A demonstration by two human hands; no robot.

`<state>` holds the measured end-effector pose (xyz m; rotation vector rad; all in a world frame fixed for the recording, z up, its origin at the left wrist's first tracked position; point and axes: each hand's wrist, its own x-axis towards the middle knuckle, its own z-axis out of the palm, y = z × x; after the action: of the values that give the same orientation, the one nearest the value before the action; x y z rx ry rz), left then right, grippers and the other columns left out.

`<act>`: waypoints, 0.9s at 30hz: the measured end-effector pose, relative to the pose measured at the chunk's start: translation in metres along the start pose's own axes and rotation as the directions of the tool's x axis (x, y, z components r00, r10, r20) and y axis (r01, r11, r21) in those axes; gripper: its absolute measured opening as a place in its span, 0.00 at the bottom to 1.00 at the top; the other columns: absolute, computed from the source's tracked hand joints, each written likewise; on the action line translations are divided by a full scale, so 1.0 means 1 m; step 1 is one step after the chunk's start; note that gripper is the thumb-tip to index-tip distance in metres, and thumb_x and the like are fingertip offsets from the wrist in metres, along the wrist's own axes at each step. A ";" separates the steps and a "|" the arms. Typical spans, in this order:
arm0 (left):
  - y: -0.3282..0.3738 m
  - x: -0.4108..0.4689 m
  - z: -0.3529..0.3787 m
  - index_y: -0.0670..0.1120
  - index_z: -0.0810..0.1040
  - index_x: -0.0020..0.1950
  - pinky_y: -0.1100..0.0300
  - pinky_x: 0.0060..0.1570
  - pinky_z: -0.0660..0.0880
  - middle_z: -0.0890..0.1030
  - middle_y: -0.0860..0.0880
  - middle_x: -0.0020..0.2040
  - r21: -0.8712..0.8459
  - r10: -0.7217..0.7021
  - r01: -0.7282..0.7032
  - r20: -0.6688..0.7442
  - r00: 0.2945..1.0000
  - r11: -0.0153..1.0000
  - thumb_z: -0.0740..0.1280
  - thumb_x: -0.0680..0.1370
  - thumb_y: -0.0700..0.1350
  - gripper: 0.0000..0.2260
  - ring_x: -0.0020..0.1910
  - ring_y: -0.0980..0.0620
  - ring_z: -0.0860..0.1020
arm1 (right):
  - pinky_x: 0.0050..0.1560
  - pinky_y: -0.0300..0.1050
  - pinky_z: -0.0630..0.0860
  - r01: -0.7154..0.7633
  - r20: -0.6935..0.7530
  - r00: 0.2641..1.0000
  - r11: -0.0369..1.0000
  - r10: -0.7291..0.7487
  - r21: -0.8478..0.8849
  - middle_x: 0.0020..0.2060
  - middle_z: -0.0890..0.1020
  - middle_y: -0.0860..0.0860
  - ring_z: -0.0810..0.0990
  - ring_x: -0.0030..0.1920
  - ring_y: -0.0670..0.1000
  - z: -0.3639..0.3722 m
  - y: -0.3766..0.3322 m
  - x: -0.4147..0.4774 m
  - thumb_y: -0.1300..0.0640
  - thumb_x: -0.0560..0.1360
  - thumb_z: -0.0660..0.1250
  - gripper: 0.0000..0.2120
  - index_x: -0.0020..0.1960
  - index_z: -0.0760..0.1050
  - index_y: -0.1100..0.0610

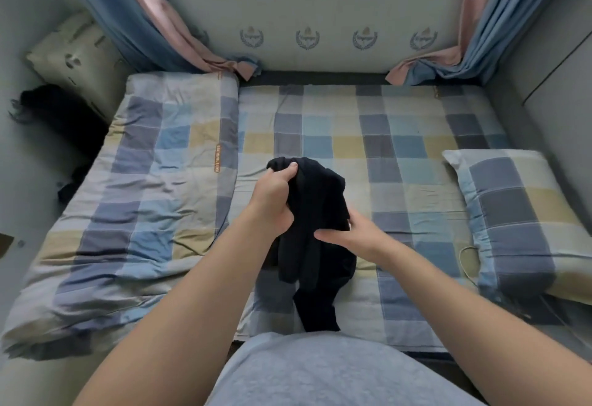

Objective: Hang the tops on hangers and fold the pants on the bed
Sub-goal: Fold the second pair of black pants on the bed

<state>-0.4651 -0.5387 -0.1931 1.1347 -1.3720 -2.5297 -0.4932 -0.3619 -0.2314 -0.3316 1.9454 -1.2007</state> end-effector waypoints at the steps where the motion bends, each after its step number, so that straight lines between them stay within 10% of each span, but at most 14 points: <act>1: 0.003 -0.001 0.001 0.43 0.75 0.67 0.57 0.39 0.82 0.85 0.44 0.54 -0.029 0.002 0.000 0.057 0.998 1.000 0.64 0.83 0.43 0.13 0.50 0.48 0.85 | 0.57 0.43 0.76 -0.014 -0.041 0.999 1.000 0.014 0.009 0.59 0.79 0.40 0.78 0.60 0.44 0.003 0.008 0.004 0.44 0.73 0.75 0.23 0.65 0.72 0.43; 4: 0.013 -0.005 0.000 0.45 0.71 0.72 0.53 0.53 0.81 0.82 0.43 0.63 -0.055 -0.012 0.023 0.202 0.979 0.998 0.63 0.83 0.39 0.17 0.61 0.45 0.82 | 0.55 0.45 0.76 -0.002 -0.209 0.978 1.000 0.007 0.022 0.49 0.83 0.45 0.81 0.55 0.50 0.004 0.015 0.010 0.52 0.82 0.65 0.05 0.52 0.80 0.50; 6: 0.019 -0.008 -0.004 0.46 0.69 0.74 0.50 0.62 0.77 0.79 0.43 0.67 -0.076 -0.012 0.034 0.269 0.963 0.997 0.62 0.83 0.37 0.19 0.64 0.44 0.79 | 0.50 0.45 0.76 0.006 -0.232 0.973 0.998 0.010 0.068 0.40 0.83 0.43 0.81 0.49 0.51 -0.002 0.010 0.007 0.51 0.84 0.61 0.11 0.46 0.80 0.50; 12: 0.020 -0.016 -0.012 0.40 0.67 0.74 0.42 0.69 0.72 0.76 0.38 0.69 -0.091 0.018 0.020 0.396 0.918 0.996 0.58 0.82 0.32 0.20 0.67 0.38 0.77 | 0.66 0.50 0.74 0.003 0.087 0.996 0.979 -0.022 0.205 0.63 0.80 0.45 0.79 0.64 0.47 0.002 -0.001 -0.001 0.35 0.70 0.70 0.32 0.70 0.72 0.48; 15: 0.023 -0.014 -0.015 0.40 0.69 0.73 0.45 0.60 0.79 0.77 0.37 0.67 -0.002 0.038 -0.039 0.282 0.959 0.999 0.60 0.82 0.31 0.19 0.64 0.39 0.79 | 0.63 0.49 0.78 0.103 -0.034 0.995 0.977 -0.098 0.186 0.55 0.86 0.47 0.83 0.58 0.50 0.011 -0.004 -0.001 0.56 0.80 0.69 0.10 0.61 0.80 0.51; 19: 0.020 -0.003 -0.034 0.42 0.66 0.71 0.52 0.40 0.83 0.76 0.39 0.66 0.349 0.067 -0.054 -0.027 0.997 0.935 0.68 0.79 0.33 0.23 0.54 0.42 0.82 | 0.56 0.47 0.79 0.292 -0.349 0.900 0.955 -0.260 0.043 0.49 0.86 0.46 0.83 0.54 0.49 0.000 -0.010 -0.005 0.61 0.82 0.63 0.10 0.54 0.81 0.49; 22: 0.005 -0.003 -0.039 0.49 0.55 0.78 0.43 0.57 0.79 0.71 0.40 0.70 0.708 0.050 0.025 -0.085 0.995 0.706 0.78 0.72 0.41 0.42 0.61 0.41 0.78 | 0.59 0.49 0.79 0.409 -0.375 0.838 0.911 -0.396 -0.049 0.50 0.85 0.47 0.83 0.55 0.49 -0.012 -0.026 -0.010 0.60 0.83 0.62 0.11 0.59 0.81 0.52; 25: -0.006 -0.010 -0.032 0.53 0.57 0.80 0.46 0.72 0.68 0.65 0.47 0.76 0.849 0.171 -0.274 0.219 0.961 0.453 0.80 0.70 0.50 0.45 0.76 0.44 0.64 | 0.57 0.50 0.80 0.498 -0.337 0.800 0.862 -0.497 -0.091 0.50 0.85 0.49 0.83 0.54 0.53 -0.019 -0.048 -0.016 0.61 0.82 0.62 0.10 0.60 0.80 0.54; 27: -0.006 -0.018 -0.024 0.51 0.66 0.77 0.60 0.64 0.74 0.73 0.51 0.72 0.621 0.101 -0.434 0.497 0.862 0.653 0.74 0.76 0.50 0.31 0.73 0.49 0.70 | 0.52 0.44 0.80 0.555 -0.337 0.766 0.828 -0.548 -0.084 0.47 0.85 0.47 0.83 0.52 0.50 -0.024 -0.065 -0.020 0.63 0.82 0.62 0.10 0.57 0.81 0.53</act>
<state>-0.4357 -0.5450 -0.1957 0.3031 -2.5713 -2.0894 -0.5097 -0.3689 -0.1614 -0.7711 2.2145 -1.7564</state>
